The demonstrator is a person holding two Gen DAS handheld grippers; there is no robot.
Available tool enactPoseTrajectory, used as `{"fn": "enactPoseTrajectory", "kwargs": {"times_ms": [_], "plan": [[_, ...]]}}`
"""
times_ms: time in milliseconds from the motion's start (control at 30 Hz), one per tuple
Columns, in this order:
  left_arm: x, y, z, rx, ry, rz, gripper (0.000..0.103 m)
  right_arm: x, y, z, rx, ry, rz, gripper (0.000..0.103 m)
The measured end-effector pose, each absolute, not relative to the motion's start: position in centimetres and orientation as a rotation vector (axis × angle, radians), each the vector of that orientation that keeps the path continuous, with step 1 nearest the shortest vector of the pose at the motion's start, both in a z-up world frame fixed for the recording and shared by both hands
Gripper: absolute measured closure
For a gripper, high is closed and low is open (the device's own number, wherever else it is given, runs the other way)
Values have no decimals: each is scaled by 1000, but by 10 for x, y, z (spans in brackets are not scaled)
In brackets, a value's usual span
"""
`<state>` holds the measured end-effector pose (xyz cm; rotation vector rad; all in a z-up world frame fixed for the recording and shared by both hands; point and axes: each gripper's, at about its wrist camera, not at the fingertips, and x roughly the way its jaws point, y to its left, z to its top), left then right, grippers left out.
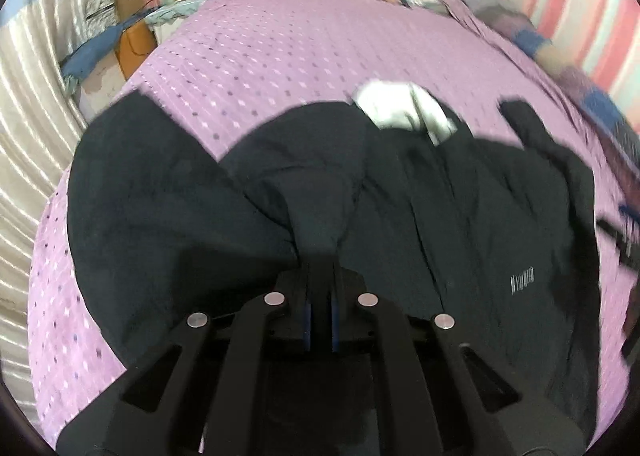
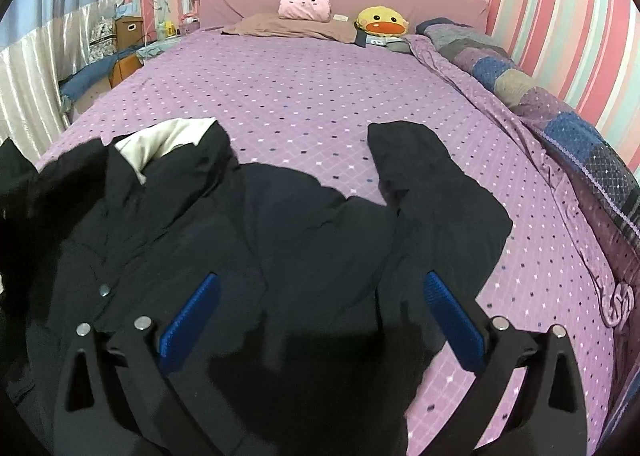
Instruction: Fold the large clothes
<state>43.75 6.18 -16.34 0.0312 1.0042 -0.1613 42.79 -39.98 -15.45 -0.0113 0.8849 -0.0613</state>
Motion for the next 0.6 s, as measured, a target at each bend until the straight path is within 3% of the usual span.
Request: {"fn": "enactPoseTrajectory", "kwargs": {"times_ms": [300, 400, 500, 533, 567, 600], "plan": [[372, 65, -189, 38, 1043, -158, 99, 401, -395, -159, 7, 930, -57, 2], [376, 72, -198, 31, 1069, -129, 89, 398, -389, -161, -5, 943, -48, 2], [381, 73, -193, 37, 1061, -101, 57, 399, -382, -162, -26, 954, -34, 2], [380, 73, -188, 37, 1052, -97, 33, 399, -380, -161, -30, 956, -24, 2], [378, 73, -182, 38, 1034, -94, 16, 401, -376, -161, -34, 964, -15, 2], [374, 72, -174, 47, 1004, -88, 11, 402, -373, -161, -37, 969, -6, 2]]}}
